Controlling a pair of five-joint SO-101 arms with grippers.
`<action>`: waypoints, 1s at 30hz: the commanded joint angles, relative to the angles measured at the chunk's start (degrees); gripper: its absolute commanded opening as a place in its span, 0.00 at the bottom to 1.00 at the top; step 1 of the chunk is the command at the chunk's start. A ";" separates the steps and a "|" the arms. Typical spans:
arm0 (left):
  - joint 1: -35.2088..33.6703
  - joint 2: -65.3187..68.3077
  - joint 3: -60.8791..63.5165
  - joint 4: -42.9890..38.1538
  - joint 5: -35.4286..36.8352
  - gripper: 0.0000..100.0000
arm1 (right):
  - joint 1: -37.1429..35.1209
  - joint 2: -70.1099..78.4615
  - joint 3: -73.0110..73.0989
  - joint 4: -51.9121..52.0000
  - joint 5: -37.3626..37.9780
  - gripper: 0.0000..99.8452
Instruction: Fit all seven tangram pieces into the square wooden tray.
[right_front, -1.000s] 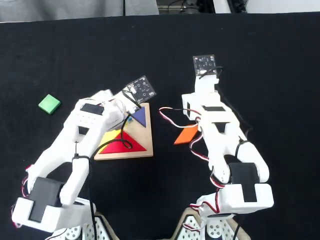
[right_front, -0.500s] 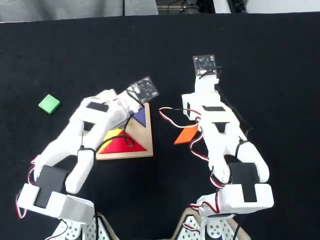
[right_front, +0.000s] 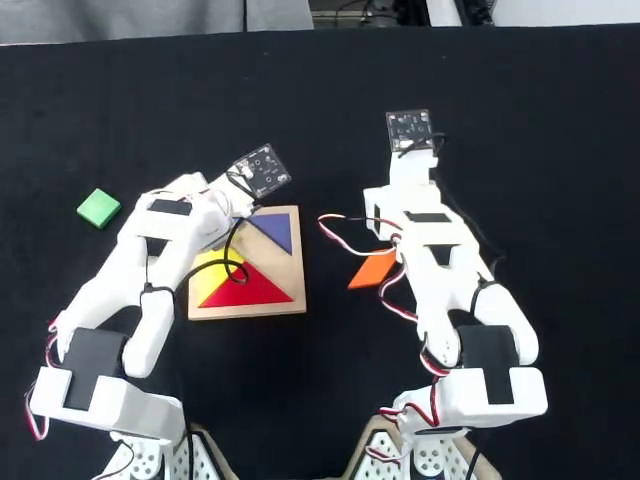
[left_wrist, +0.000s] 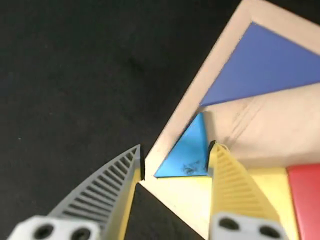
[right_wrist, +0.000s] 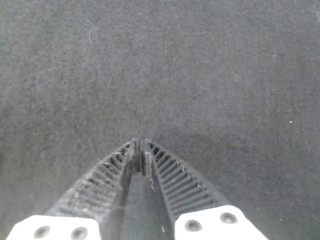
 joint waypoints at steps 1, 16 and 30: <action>-1.27 -0.44 -3.56 -2.90 -0.62 0.22 | 0.44 -0.57 -3.82 -1.05 0.53 0.02; -1.45 -3.34 -3.21 0.44 0.09 0.22 | 0.44 -0.57 -3.82 -1.05 0.53 0.02; -13.05 -25.41 -3.82 8.70 8.09 0.22 | 0.62 -0.66 -3.82 -0.97 0.53 0.02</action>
